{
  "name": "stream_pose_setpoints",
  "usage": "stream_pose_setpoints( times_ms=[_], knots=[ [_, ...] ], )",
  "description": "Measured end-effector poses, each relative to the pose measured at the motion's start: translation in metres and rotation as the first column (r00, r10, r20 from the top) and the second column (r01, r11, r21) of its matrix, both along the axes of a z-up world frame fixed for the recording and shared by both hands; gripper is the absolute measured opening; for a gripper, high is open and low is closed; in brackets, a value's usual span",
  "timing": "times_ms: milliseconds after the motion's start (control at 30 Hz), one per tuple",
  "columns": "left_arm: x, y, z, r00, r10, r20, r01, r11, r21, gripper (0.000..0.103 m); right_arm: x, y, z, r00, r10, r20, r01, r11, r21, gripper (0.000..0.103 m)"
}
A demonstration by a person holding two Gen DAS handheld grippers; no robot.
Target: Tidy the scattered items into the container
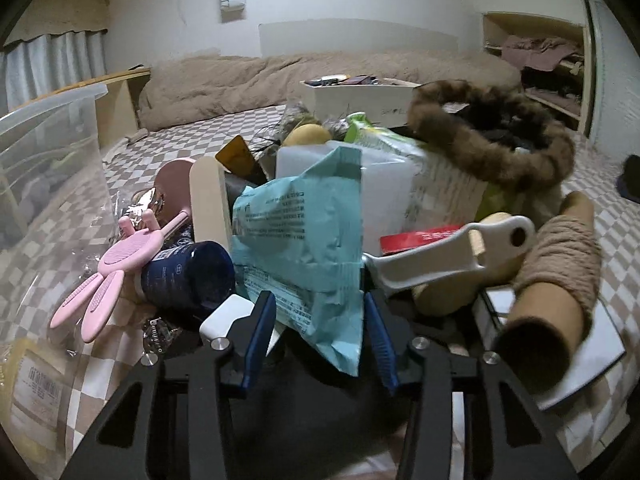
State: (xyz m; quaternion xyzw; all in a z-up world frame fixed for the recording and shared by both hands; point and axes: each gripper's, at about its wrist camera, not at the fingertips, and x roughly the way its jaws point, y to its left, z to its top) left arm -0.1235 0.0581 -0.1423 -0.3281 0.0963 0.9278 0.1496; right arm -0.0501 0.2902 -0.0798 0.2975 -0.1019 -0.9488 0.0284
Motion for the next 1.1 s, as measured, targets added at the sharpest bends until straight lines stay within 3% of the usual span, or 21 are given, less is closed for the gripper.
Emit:
stream_pose_setpoints(
  times_ms=[233, 333, 533, 633, 767, 967, 1100],
  knots=[
    [-0.014, -0.018, 0.006, 0.999, 0.018, 0.030, -0.019, 0.998, 0.060, 0.026, 0.001, -0.003, -0.001, 1.000, 0.015, 0.010, -0.015, 1.000, -0.004, 0.103],
    [-0.017, -0.035, 0.013, 0.999, 0.041, 0.034, -0.045, 0.993, 0.106, 0.026, 0.001, -0.005, -0.001, 1.000, 0.018, 0.008, -0.018, 1.000, 0.002, 0.103],
    [-0.013, -0.052, 0.021, 0.997, 0.075, -0.013, -0.074, 0.992, 0.103, 0.026, 0.000, -0.008, -0.002, 0.999, 0.031, 0.023, -0.031, 0.999, -0.008, 0.103],
    [-0.015, -0.052, 0.021, 0.997, 0.080, -0.020, -0.077, 0.992, 0.097, 0.033, -0.001, -0.010, -0.003, 0.999, 0.037, 0.026, -0.037, 0.999, -0.006, 0.103],
    [-0.021, -0.043, 0.020, 0.995, 0.096, -0.019, -0.094, 0.992, 0.088, 0.054, -0.001, -0.012, -0.004, 0.999, 0.039, 0.029, -0.039, 0.999, -0.002, 0.103],
    [-0.026, -0.021, 0.019, 0.998, 0.055, -0.015, -0.054, 0.996, 0.075, 0.058, -0.002, -0.008, -0.006, 0.998, 0.039, 0.042, -0.039, 0.999, -0.012, 0.103],
    [-0.021, -0.007, 0.013, 0.998, 0.057, -0.034, -0.057, 0.998, 0.015, 0.066, -0.001, -0.003, -0.005, 0.999, 0.027, 0.038, -0.026, 1.000, -0.016, 0.103]
  ],
)
